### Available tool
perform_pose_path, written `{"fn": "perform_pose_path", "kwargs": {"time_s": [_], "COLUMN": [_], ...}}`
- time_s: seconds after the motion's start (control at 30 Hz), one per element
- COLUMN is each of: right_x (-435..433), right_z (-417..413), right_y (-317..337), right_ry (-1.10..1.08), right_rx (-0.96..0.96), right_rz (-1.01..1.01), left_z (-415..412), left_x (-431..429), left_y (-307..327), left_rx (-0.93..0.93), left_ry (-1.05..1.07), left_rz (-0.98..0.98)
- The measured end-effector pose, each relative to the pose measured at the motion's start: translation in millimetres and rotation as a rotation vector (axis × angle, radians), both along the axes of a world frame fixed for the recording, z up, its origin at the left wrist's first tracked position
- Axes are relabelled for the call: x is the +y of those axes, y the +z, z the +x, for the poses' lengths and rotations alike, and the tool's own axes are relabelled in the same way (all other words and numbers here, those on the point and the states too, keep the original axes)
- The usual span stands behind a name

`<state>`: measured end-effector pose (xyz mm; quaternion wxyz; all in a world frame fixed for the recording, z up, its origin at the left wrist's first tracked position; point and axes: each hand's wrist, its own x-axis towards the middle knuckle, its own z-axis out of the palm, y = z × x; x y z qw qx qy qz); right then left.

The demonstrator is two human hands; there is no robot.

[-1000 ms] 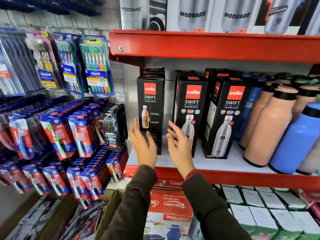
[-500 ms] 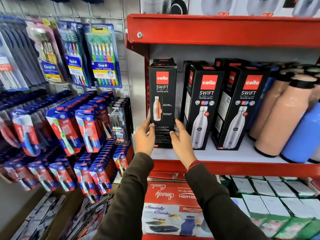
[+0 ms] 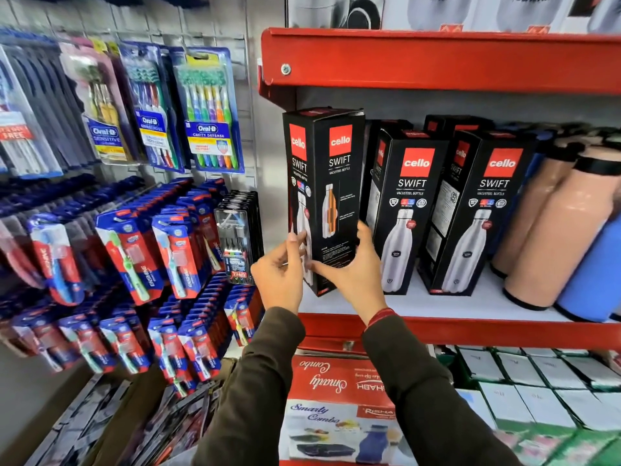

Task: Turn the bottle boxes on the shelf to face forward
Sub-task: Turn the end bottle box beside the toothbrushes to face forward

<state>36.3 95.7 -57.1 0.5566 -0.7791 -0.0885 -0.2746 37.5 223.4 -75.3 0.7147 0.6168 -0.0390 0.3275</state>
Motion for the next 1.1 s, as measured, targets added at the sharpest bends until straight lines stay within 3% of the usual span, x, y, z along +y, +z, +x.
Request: {"fn": "perform_pose_path", "kwargs": {"time_s": [0.23,0.43,0.53,1.1], "right_x": [-5.6,-9.9,-11.1,-17.9], "right_z": [-1.2,0.7,0.3,8.2], "right_y": [1.9,-2.7,-4.1,-13.6], "right_ry": [0.043,0.149,0.157,0.137], "right_rx": [0.014,0.092,0.126,0.182], "right_rz": [0.005,-0.017,-0.049,-0.153], "left_z": [6.7,23.8,21.0,23.3], "left_x": [6.0,15.7,15.0,-1.2], "left_y": [1.1,-5.4,-7.5,-25.7], "left_rx": [-0.080,0.143,0.142,0.062], "left_ry": [0.056,-0.220,-0.285,-0.174], "left_rz": [0.054,0.136,0.182,0.253]}}
